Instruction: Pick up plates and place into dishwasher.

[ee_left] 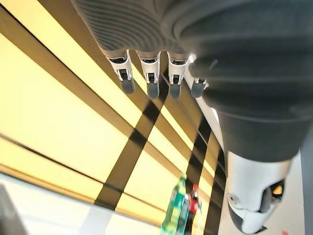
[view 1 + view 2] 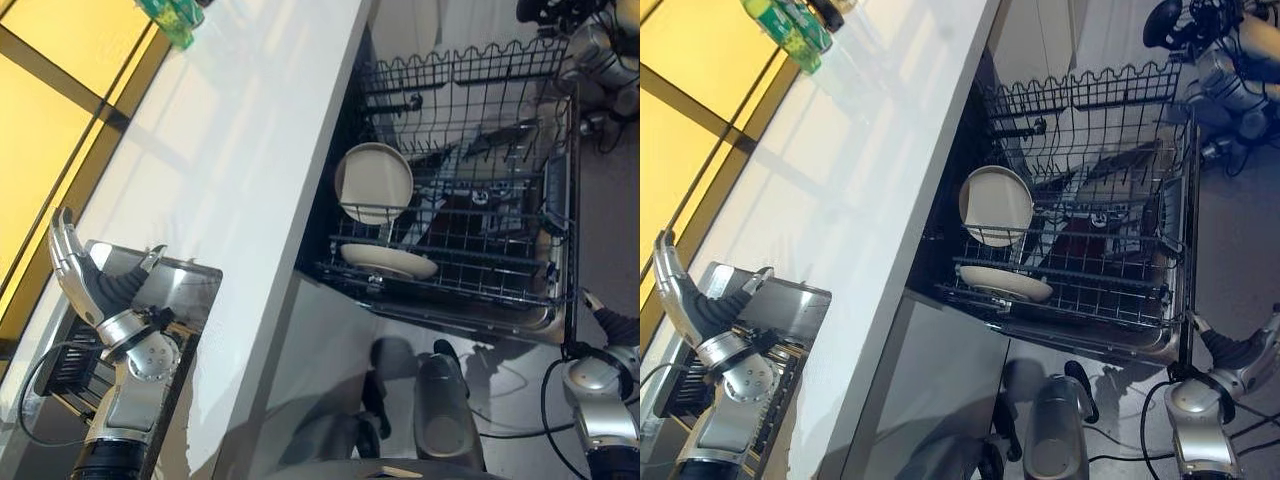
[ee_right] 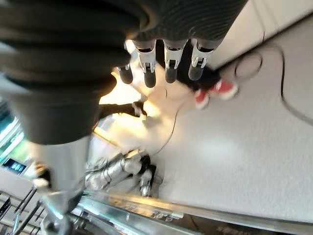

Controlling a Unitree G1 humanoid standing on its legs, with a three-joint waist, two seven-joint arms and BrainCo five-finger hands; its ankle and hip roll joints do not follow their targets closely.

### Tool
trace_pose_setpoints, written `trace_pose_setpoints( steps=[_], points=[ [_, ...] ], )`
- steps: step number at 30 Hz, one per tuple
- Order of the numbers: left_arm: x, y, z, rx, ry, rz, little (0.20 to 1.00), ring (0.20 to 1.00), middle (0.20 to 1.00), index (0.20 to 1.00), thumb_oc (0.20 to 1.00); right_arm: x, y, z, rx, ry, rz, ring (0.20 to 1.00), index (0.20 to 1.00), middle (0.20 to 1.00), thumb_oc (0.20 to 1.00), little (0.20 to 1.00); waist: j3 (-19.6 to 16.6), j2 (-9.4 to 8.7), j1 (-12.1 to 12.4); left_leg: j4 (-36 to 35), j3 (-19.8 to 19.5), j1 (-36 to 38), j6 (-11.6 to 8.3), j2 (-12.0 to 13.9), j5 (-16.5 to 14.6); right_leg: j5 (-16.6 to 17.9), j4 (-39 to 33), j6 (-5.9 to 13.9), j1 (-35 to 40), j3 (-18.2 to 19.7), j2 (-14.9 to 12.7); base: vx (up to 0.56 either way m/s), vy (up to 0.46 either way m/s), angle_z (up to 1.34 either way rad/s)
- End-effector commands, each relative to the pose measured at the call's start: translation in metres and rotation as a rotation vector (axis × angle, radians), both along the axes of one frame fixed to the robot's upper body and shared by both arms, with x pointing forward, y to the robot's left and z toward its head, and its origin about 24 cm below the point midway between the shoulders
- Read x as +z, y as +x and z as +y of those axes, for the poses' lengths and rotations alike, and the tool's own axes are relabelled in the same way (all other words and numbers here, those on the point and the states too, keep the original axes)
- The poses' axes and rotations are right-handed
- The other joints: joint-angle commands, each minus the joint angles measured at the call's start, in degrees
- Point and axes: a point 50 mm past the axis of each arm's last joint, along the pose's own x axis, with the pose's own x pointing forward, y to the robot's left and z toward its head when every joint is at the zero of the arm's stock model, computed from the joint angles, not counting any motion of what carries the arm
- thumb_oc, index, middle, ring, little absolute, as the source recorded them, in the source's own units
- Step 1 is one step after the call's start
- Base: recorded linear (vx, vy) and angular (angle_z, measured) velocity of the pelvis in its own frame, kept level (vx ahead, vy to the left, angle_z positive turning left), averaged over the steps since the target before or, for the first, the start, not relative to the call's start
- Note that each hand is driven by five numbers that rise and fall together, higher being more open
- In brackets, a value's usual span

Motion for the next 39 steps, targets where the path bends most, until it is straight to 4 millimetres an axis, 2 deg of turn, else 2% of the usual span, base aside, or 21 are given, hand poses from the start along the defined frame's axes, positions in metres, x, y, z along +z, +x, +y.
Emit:
trace_pose_setpoints(
  steps=[1, 7, 15, 21, 26, 34, 39],
  points=[
    [0.012, 0.0, 0.006, 0.039, 0.009, -0.065, 1.0, 1.0, 1.0, 1.0, 1.0, 0.023, 0.027, 0.019, 0.278, 0.055, -0.087, 1.0, 1.0, 1.0, 1.0, 1.0, -1.44, -1.69, 0.34, 14.79, -1.85, -8.27, 1.81, -4.38, -6.78, 8.83, -15.34, 4.36, 6.36, -0.03, -6.96, 0.0, 0.0, 0.0],
    [0.021, 0.013, 0.003, 0.031, -0.004, -0.077, 1.0, 1.0, 1.0, 1.0, 1.0, 0.038, 0.056, 0.03, 0.544, 0.236, -0.201, 1.0, 1.0, 1.0, 1.0, 1.0, -0.1, -0.77, 1.24, 15.52, -2.96, -10.67, 0.92, -4.86, -6.11, 8.65, -14.15, 4.1, 4.04, -0.61, -7.48, 0.0, 0.024, 0.04],
    [0.021, 0.022, -0.006, 0.018, -0.017, -0.085, 1.0, 1.0, 1.0, 1.0, 1.0, 0.044, 0.077, 0.057, 0.782, 0.239, -0.213, 1.0, 1.0, 1.0, 1.0, 1.0, 0.39, 0.17, 2.92, 15.08, -4.15, -12.88, 0.43, -5.03, -4.96, 8.46, -13.5, 3.79, 2.12, -2.08, -8.52, 0.0, 0.038, 0.08],
    [0.016, 0.023, -0.008, 0.025, -0.041, -0.07, 1.0, 1.0, 1.0, 1.0, 1.0, 0.061, 0.089, 0.087, 0.975, 0.229, -0.271, 1.0, 1.0, 1.0, 1.0, 1.0, -0.47, 0.46, 4.14, 14.25, -4.86, -12.79, 0.25, -5.38, -4.41, 8.25, -13.64, 3.68, 2.4, -3.26, -9.38, 0.05, 0.082, 0.07],
    [0.007, 0.022, -0.01, 0.029, -0.056, -0.036, 1.0, 1.0, 1.0, 1.0, 1.0, 0.059, 0.093, 0.105, 1.049, 0.251, -0.249, 1.0, 1.0, 1.0, 1.0, 1.0, -1.71, 0.59, 5.16, 14.49, -5.18, -12.66, 0.35, -5.79, -4.34, 7.92, -12.94, 3.72, 2.65, -3.85, -10.18, 0.09, 0.102, 0.02],
    [-0.003, 0.015, -0.008, 0.025, -0.067, 0.001, 1.0, 1.0, 1.0, 1.0, 1.0, 0.059, 0.096, 0.12, 1.118, 0.332, -0.278, 1.0, 1.0, 1.0, 1.0, 1.0, -2.25, 0.98, 7.22, 15.62, -5.79, -13.38, 0.5, -6.5, -4.48, 7.29, -11.46, 3.36, 2.53, -5.59, -11.36, 0.05, 0.103, 0.08],
    [-0.004, 0.016, -0.01, 0.017, -0.082, 0.002, 1.0, 1.0, 1.0, 1.0, 1.0, 0.065, 0.104, 0.142, 1.21, 0.343, -0.276, 1.0, 1.0, 1.0, 1.0, 1.0, -1.64, 1.38, 8.92, 16.52, -5.81, -14.53, 0.55, -7.13, -4.54, 7.18, -10.57, 3.03, 1.82, -7.02, -12.67, -0.01, 0.107, -0.03]
  ],
)
